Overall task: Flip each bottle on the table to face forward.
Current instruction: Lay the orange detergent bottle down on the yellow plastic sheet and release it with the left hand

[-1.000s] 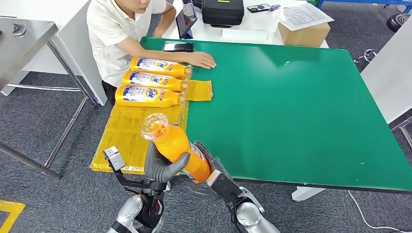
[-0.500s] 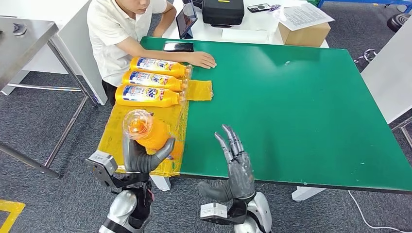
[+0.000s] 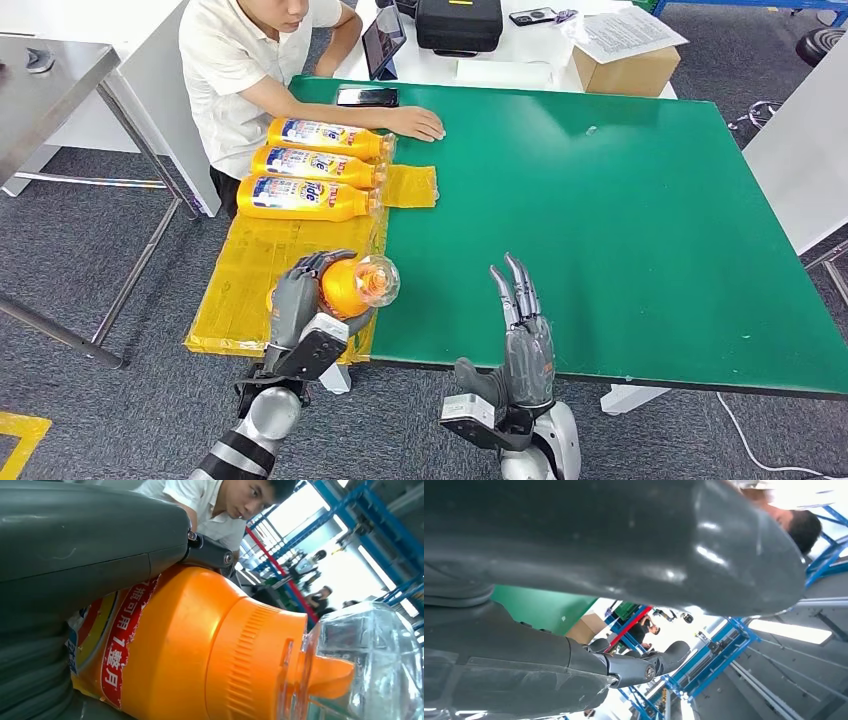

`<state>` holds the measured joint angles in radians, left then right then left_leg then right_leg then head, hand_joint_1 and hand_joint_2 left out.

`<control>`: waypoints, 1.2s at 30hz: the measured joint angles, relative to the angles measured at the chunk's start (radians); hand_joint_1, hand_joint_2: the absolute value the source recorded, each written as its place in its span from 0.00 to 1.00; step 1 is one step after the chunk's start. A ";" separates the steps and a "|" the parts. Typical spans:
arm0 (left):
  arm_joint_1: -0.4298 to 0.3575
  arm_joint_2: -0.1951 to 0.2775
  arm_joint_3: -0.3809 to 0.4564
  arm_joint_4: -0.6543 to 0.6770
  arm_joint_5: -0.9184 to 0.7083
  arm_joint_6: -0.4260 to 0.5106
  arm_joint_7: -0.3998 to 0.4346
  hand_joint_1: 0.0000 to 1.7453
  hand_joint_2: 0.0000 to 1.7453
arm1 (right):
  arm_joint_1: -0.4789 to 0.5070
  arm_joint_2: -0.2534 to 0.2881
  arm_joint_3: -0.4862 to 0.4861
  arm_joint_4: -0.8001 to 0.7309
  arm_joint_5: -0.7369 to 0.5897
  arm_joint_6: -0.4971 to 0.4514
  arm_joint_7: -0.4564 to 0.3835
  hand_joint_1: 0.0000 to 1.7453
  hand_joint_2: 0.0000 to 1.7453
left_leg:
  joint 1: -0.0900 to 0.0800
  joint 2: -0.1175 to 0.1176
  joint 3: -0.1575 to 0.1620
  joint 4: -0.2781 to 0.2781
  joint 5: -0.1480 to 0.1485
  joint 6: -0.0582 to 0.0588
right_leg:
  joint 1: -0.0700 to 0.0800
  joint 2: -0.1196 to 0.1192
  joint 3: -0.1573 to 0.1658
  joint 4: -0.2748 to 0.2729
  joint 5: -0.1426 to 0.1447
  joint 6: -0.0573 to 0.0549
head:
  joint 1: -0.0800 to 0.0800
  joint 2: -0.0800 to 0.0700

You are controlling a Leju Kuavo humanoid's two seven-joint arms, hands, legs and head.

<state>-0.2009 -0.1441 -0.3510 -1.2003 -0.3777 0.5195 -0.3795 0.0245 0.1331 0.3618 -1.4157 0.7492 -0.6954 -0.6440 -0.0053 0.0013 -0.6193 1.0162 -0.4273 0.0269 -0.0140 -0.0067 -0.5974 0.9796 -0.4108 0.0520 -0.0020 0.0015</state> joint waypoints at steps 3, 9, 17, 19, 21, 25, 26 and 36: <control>-0.043 0.011 -0.007 0.070 -0.176 -0.050 0.090 1.00 1.00 | -0.002 -0.002 -0.005 0.013 -0.007 0.000 0.001 0.00 0.00 | 0.000 0.000 0.000 0.000 0.000 0.000 | 0.000 0.000 0.000 0.000 0.000 0.000 | 0.000 0.000; -0.132 0.026 -0.017 0.226 -0.294 -0.144 0.154 1.00 1.00 | -0.010 -0.012 -0.005 0.032 -0.040 0.003 0.010 0.00 0.00 | 0.000 0.000 0.000 0.000 0.000 0.000 | 0.000 0.000 0.001 0.000 0.000 0.000 | 0.000 0.000; -0.176 0.030 -0.020 0.295 -0.301 -0.154 0.158 0.97 1.00 | -0.014 -0.015 -0.004 0.044 -0.045 0.003 0.011 0.00 0.00 | 0.000 0.000 0.001 0.000 0.000 0.000 | 0.000 0.000 0.002 0.000 0.000 0.000 | 0.000 0.000; -0.183 0.030 -0.021 0.306 -0.299 -0.163 0.158 0.91 1.00 | -0.015 -0.016 -0.003 0.046 -0.051 0.004 0.012 0.00 0.00 | 0.000 0.000 0.001 0.000 0.000 0.000 | 0.000 0.000 0.002 0.000 0.000 0.000 | 0.000 0.000; -0.196 0.030 -0.021 0.326 -0.289 -0.186 0.152 0.89 1.00 | -0.019 -0.017 0.003 0.049 -0.065 0.010 0.013 0.00 0.00 | 0.000 0.000 0.001 0.000 0.000 0.000 | 0.000 0.000 0.002 0.000 0.000 0.000 | 0.000 0.000; -0.262 0.030 -0.011 0.416 -0.262 -0.239 0.117 0.30 1.00 | -0.043 -0.018 0.026 0.071 -0.109 0.032 0.006 0.00 0.00 | 0.000 0.000 0.005 0.000 0.000 0.000 | 0.000 0.000 0.005 0.000 0.000 0.000 | 0.000 0.000; -0.280 0.030 -0.007 0.441 -0.255 -0.251 0.109 0.11 1.00 | -0.050 -0.018 0.032 0.078 -0.120 0.038 0.002 0.00 0.00 | 0.000 0.000 0.006 0.000 0.001 0.000 | 0.000 0.000 0.006 0.000 0.000 0.000 | 0.000 0.000; -0.374 0.020 0.069 0.628 -0.135 -0.436 0.103 0.00 1.00 | -0.091 -0.018 0.064 0.161 -0.204 0.066 -0.035 0.00 1.00 | 0.001 -0.002 0.004 0.000 0.004 -0.002 | 0.000 -0.001 0.005 0.001 0.002 -0.003 | 0.000 0.000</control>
<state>-0.5750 -0.1241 -0.2819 -0.5725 -0.5122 0.0839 -0.2763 -0.0668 0.1148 0.4263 -1.2544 0.5455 -0.6298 -0.6795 -0.0048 -0.0004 -0.6150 1.0160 -0.4237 0.0254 -0.0137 -0.0080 -0.5923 0.9807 -0.4084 0.0489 -0.0018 0.0015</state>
